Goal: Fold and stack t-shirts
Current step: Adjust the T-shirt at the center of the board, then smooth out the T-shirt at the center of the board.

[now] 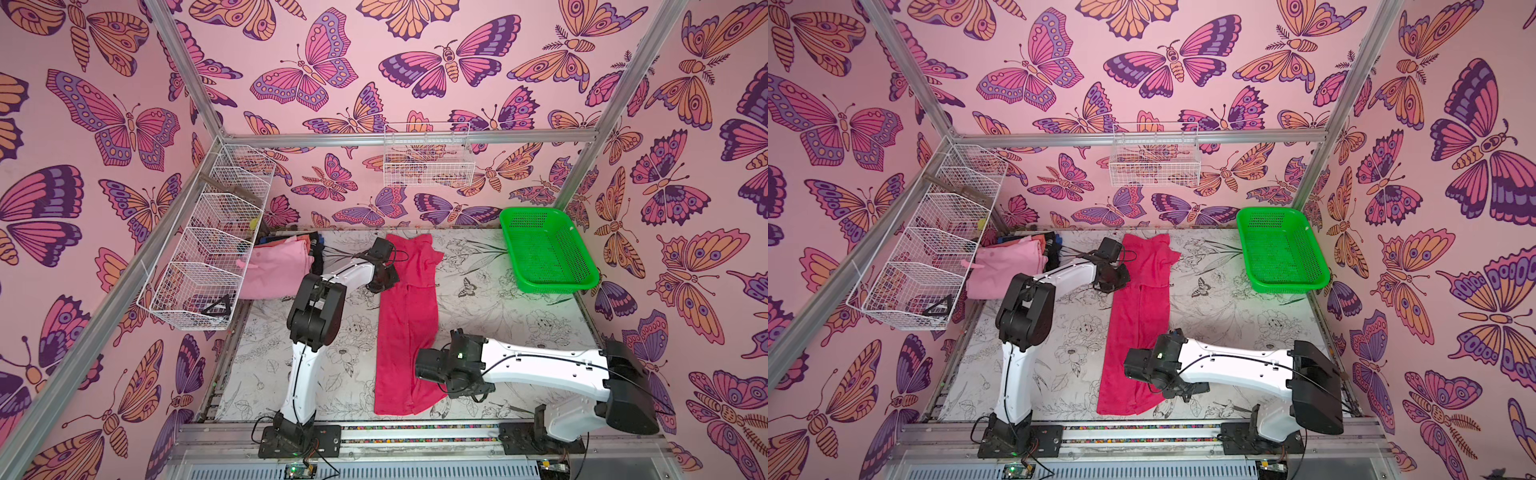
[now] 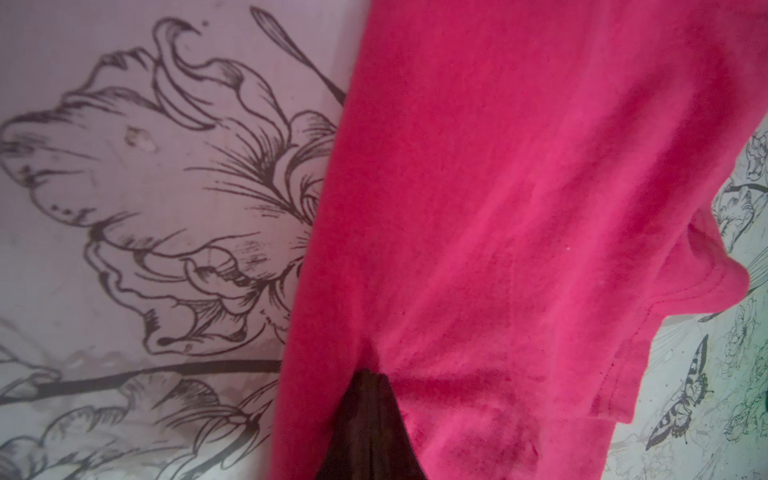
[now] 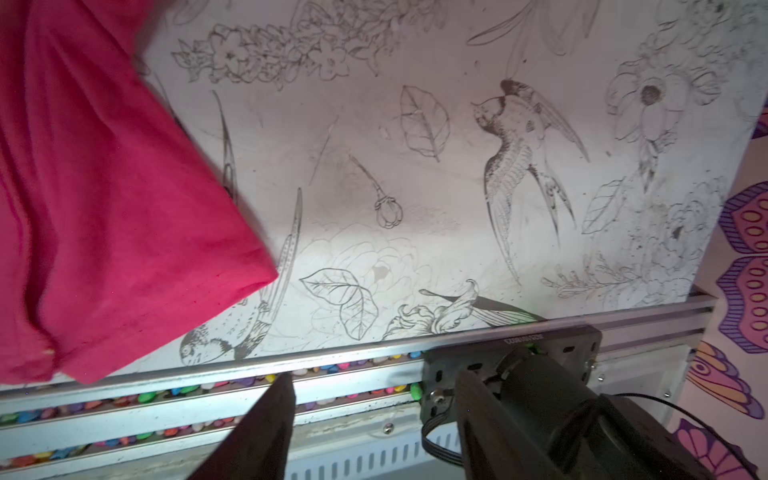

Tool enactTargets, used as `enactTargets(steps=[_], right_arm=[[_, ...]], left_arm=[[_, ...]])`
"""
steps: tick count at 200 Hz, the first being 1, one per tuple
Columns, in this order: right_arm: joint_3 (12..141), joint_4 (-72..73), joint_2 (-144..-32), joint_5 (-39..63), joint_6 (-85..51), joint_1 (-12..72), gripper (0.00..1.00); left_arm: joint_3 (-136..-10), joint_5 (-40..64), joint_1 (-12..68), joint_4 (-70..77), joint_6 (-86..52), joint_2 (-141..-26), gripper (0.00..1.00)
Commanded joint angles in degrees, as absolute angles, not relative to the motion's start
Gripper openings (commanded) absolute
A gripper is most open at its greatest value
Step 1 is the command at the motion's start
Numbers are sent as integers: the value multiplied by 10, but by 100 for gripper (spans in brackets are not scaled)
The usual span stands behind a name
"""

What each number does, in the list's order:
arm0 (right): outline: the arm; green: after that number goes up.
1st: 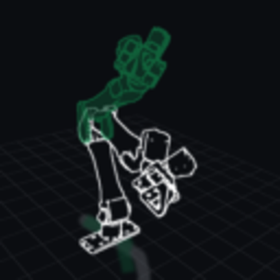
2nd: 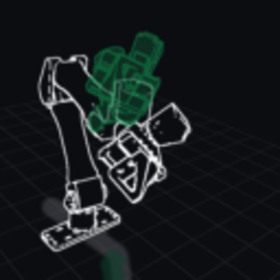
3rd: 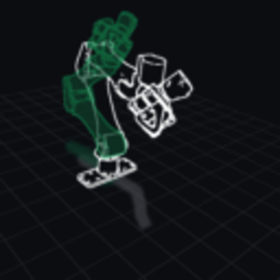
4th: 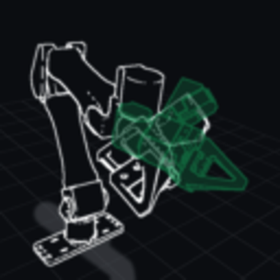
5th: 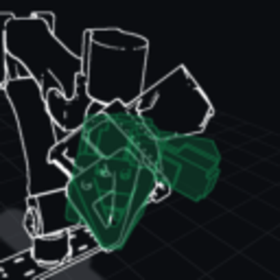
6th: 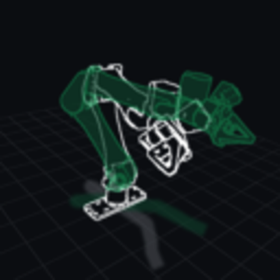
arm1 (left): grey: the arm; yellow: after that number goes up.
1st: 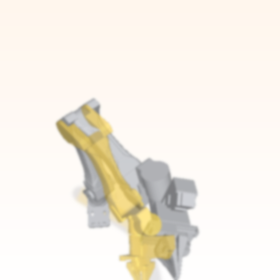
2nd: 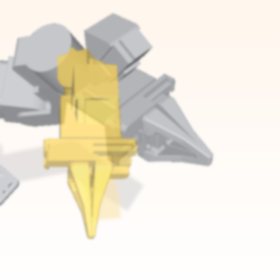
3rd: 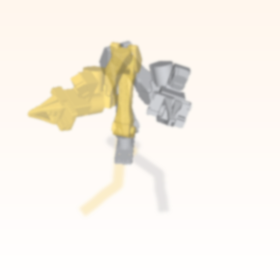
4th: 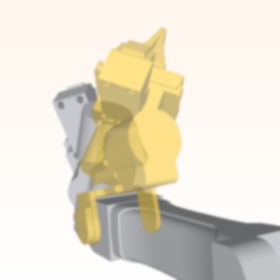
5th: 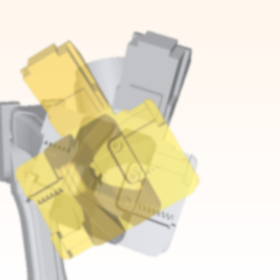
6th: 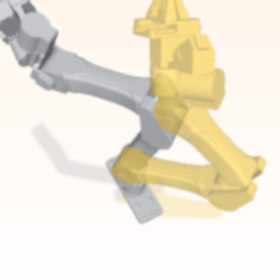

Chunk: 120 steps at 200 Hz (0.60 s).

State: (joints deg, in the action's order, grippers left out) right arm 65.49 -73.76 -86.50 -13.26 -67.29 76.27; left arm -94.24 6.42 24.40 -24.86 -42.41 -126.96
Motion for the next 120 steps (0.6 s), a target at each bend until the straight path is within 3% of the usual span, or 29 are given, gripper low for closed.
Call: enactTargets(steps=[1, 57, 120], right_arm=[[675, -706, -891, -103, -650, 766, 64], [691, -659, -976, -48, -594, 763, 64], [670, -628, -997, -18, -580, 736, 54]], left_arm=[[-925, 62, 241, -271, -415, -1261, 0], [-922, 60, 241, -270, -414, -1261, 0], [-921, 63, 241, -265, -417, -1268, 0]])
